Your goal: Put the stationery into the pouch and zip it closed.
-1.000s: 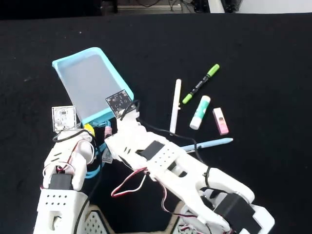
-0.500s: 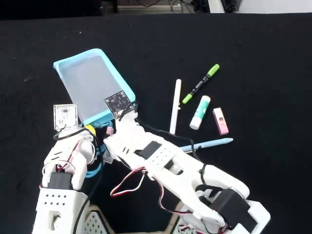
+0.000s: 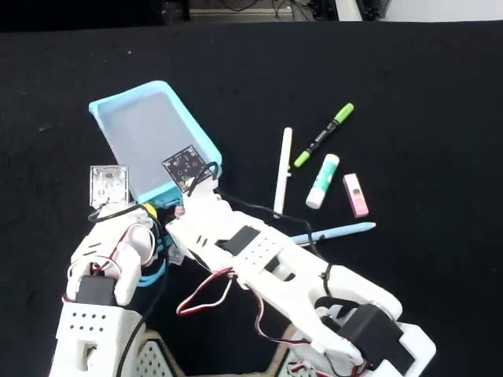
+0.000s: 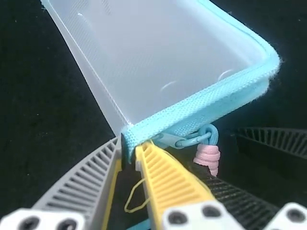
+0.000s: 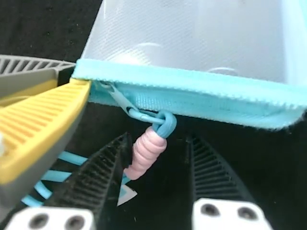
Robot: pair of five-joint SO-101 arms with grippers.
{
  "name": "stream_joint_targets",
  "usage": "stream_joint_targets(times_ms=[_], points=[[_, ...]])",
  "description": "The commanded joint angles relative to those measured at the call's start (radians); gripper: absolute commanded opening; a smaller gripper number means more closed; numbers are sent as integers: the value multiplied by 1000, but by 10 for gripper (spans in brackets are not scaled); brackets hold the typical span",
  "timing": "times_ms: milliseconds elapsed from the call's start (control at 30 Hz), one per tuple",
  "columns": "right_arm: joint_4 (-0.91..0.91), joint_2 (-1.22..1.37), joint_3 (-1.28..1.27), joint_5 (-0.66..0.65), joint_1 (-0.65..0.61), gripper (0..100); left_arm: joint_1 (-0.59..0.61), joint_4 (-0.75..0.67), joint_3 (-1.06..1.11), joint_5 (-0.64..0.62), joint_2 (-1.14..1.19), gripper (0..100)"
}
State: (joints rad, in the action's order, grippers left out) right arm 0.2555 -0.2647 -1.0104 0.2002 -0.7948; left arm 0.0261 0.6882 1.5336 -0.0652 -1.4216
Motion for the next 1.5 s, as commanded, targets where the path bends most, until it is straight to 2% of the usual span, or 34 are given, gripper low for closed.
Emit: stream_joint_targets(times_ms=[0,67,167,267,400,533,667,1067,1267,1467], points=[[-15,4,56,-15,8,172,-15,9,-70,-5,-17,30],[-18,22,62,-20,11,138,-15,8,-70,-5,-17,30],[-18,65,84,-32,12,4,-12,6,-70,-6,-17,30],[-11,88,101,-150,17,8,-10,6,-70,-8,-17,30],[6,36,93,-265,98,10,12,5,-70,-11,-17,30],[124,-68,97,-267,189,10,81,-26,-62,-12,-17,30],[195,-156,90,-267,209,10,99,-75,-33,-14,-17,30],[206,-193,99,-262,396,10,104,-74,-38,-14,-17,30],[209,-194,125,-137,508,10,104,-72,-42,-14,-18,30],[213,-194,120,-135,473,10,104,-43,-97,-6,-18,30]])
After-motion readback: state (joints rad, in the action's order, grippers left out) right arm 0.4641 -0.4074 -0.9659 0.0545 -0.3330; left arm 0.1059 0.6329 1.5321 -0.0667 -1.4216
